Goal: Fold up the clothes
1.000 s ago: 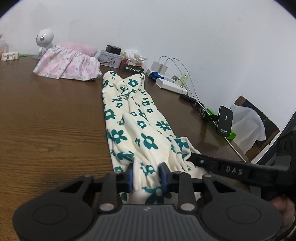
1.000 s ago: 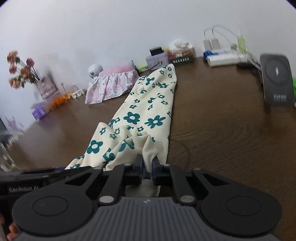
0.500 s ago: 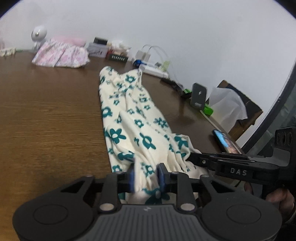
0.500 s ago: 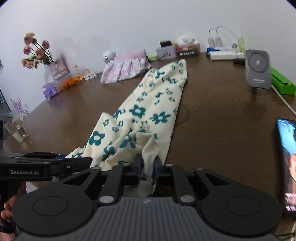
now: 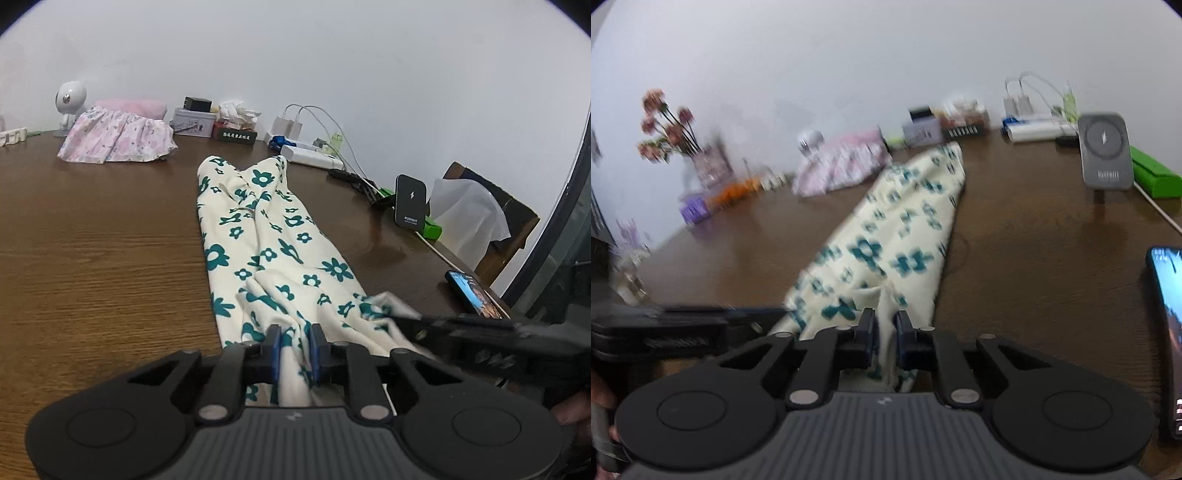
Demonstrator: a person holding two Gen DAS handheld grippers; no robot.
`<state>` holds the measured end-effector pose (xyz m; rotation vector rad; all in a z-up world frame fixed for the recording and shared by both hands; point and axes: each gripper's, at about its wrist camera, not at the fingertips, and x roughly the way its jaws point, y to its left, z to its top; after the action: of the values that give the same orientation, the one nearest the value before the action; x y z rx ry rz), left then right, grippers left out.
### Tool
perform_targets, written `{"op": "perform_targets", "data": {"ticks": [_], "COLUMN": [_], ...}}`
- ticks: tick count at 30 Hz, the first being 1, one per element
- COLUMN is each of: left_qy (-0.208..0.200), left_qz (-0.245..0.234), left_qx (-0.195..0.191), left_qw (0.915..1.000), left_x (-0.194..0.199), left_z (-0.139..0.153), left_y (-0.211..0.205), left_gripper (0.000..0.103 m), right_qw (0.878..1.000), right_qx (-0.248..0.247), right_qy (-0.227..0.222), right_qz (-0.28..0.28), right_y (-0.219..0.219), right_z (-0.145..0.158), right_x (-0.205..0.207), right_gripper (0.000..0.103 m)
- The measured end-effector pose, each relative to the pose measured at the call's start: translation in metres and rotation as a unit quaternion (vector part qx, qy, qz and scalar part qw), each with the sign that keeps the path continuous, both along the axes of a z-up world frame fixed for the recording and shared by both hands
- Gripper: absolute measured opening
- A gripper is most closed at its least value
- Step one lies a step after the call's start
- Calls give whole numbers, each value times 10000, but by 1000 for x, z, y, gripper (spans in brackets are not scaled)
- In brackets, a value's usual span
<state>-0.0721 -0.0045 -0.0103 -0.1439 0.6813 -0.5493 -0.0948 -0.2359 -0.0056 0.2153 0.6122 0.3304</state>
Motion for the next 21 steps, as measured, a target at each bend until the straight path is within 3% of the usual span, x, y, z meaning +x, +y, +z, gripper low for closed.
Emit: {"op": "perform_targets", "data": {"ticks": [3, 5, 7, 11, 15, 19, 21], "left_qy": [69, -62, -218, -479, -430, -409, -418], "left_qz": [172, 371, 534, 539, 103, -70, -53], "left_qx": [-193, -225, -260, -169, -201, 171, 302], "left_qw": [9996, 9990, 9980, 9973, 9988, 9990, 9987], "left_x": [0, -6, -13, -31, -40, -40, -39], "left_z": [-1, 10, 21, 41, 37, 21, 13], "left_y": [10, 19, 27, 27, 7, -14, -18], "left_gripper": [25, 26, 27, 26, 27, 27, 27], "right_qw": [9999, 9995, 9983, 9956, 9892, 9900, 9913], "right_qx": [150, 279, 466, 889, 1388, 1259, 1217], "right_qy": [26, -12, -234, -301, 47, 177, 285], "right_qz": [-47, -119, -245, -68, 471, 609, 413], "right_y": [-6, -15, -33, -65, -67, -47, -42], "right_z": [-5, -1, 10, 29, 31, 27, 16], "right_x": [1, -1, -10, -28, -36, -34, -26], "right_gripper": [14, 35, 41, 41, 41, 44, 33]}}
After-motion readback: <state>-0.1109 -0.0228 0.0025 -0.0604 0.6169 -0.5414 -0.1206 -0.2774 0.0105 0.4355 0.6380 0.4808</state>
